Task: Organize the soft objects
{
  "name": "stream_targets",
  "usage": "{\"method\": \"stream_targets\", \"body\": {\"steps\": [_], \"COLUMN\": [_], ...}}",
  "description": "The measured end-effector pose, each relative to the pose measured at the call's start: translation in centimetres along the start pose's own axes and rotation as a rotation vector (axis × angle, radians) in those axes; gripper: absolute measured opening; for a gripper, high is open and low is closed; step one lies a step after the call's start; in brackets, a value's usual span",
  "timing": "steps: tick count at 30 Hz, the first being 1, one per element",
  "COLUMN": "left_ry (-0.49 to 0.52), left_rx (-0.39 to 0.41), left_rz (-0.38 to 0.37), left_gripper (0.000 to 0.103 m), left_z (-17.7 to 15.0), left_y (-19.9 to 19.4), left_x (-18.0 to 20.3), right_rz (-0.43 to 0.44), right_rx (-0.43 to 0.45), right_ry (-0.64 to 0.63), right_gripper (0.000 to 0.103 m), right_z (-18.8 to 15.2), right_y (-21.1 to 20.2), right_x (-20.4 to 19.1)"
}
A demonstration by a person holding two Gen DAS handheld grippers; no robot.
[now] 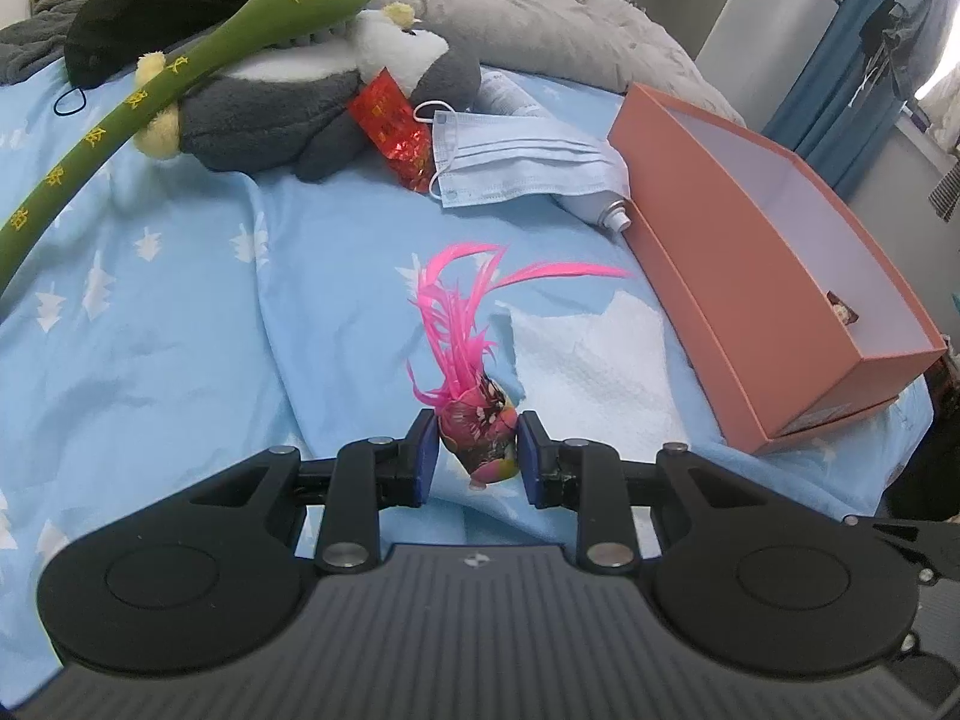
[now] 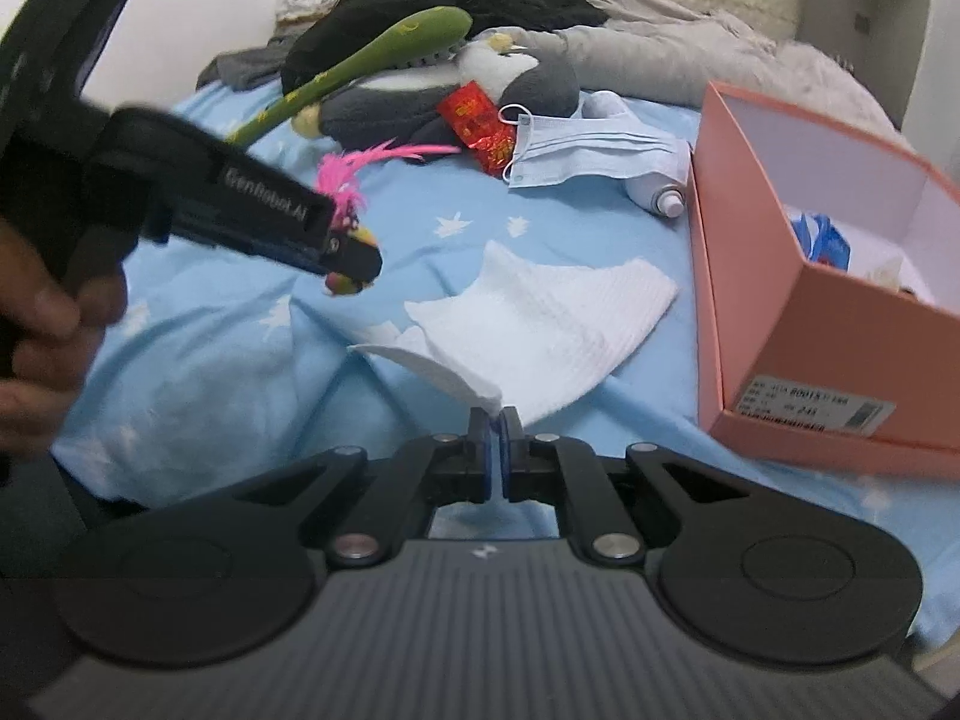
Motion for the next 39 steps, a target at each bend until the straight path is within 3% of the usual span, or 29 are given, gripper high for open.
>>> {"method": "stream_targets", "body": {"steps": [3, 4, 5, 7, 12, 25, 34, 39], "left_ry": [0.009, 0.011, 0.013, 0.016, 0.013, 0.001, 0.000, -0.006], "left_rx": [-0.004, -0.005, -0.005, -0.005, -0.009, -0.031, -0.038, -0.039], "left_rz": [0.009, 0.013, 0.016, 0.023, 0.038, 0.069, 0.075, 0.076], "left_gripper": [0.033, 0.033, 0.033, 0.033, 0.033, 0.033, 0.033, 0.033], "left_z": [0.1, 0.2, 0.2, 0.3, 0.3, -0.3, -0.4, -0.5], "left_y": [0.0, 0.0, 0.1, 0.1, 0.2, 1.0, 1.2, 1.4], "left_x": [0.0, 0.0, 0.0, -0.1, -0.5, -1.6, -1.7, -1.9], "right_rz": [0.015, 0.013, 0.014, 0.019, 0.036, -0.093, -0.073, -0.050], "right_rx": [0.002, 0.004, 0.010, 0.026, 0.057, 0.043, 0.008, -0.004], "right_ry": [0.051, 0.063, 0.076, 0.111, 0.163, 0.044, 0.059, 0.071], "right_gripper": [0.010, 0.016, 0.033, 0.054, 0.064, 0.064, 0.065, 0.052], "right_z": [0.1, 0.1, 0.2, 0.3, 0.7, 1.8, 0.4, 0.4], "right_y": [-0.1, -0.2, -0.3, -0.4, -0.4, 5.6, 7.7, 7.8], "right_x": [0.6, 0.9, 1.1, 1.6, 2.1, 0.4, 0.2, 0.1]}}
Point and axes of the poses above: each gripper's, at about its wrist camera, not at the fingertips, and y roughly the way its jaws point, x to its right, z to its top, the point moved 6 cm from there along y, roughly the way its jaws point, and after that the axes turned 10 degrees about -z, right-handed, at the moved point
